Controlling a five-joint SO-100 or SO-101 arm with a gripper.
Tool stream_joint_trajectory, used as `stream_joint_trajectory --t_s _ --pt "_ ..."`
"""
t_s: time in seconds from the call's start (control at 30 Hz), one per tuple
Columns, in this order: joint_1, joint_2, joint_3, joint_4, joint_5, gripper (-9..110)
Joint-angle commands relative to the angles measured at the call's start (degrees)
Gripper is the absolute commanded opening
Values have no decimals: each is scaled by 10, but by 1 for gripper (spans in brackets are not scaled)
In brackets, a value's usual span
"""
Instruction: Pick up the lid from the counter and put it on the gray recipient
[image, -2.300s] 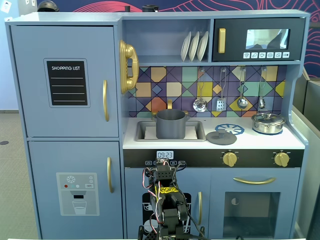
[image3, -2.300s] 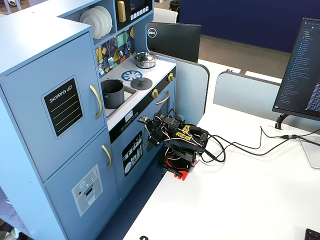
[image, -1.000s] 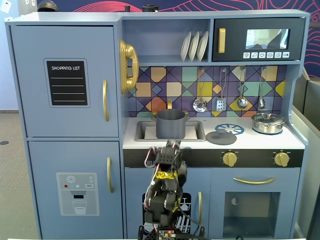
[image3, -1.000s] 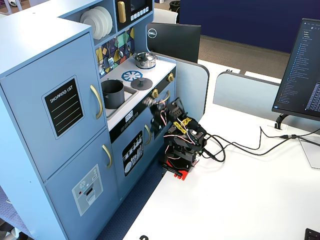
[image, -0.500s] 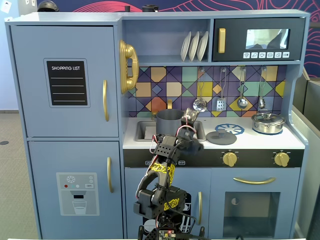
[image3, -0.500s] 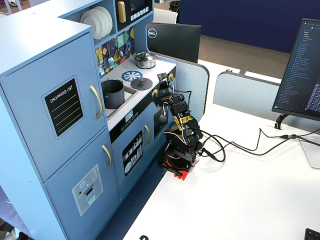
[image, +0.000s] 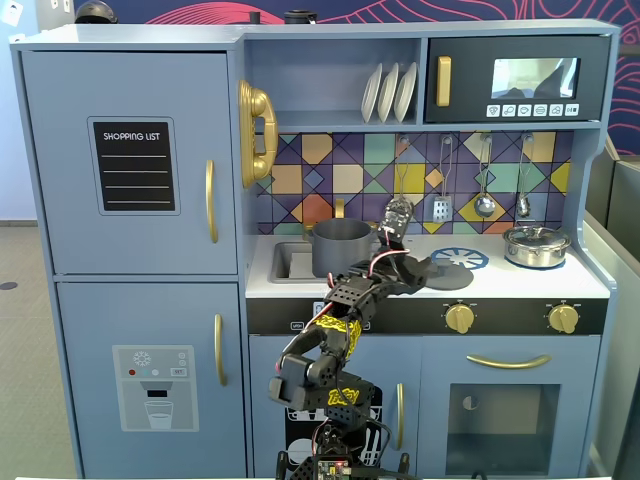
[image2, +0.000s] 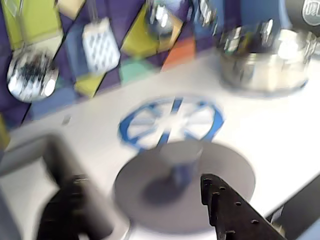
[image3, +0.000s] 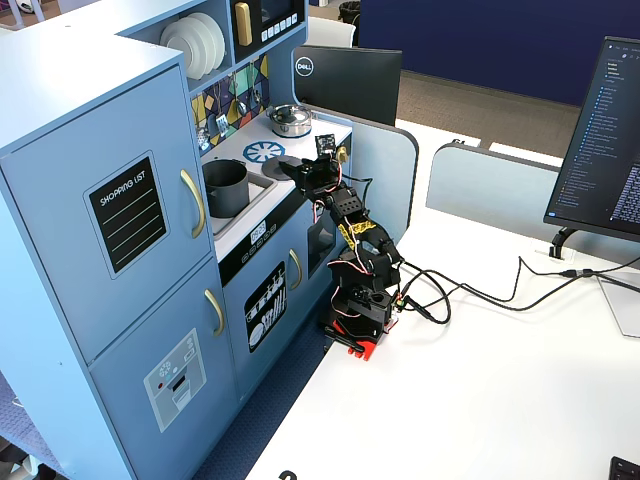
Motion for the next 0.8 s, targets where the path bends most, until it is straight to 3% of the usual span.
stream_joint_trajectory --t_s 0.0,0.33,0.77 --pt "20 -54 -1 -106 -23 31" --pt "38 -164 4 -232 -64 34" --pt "31 -295 -57 -286 -68 30"
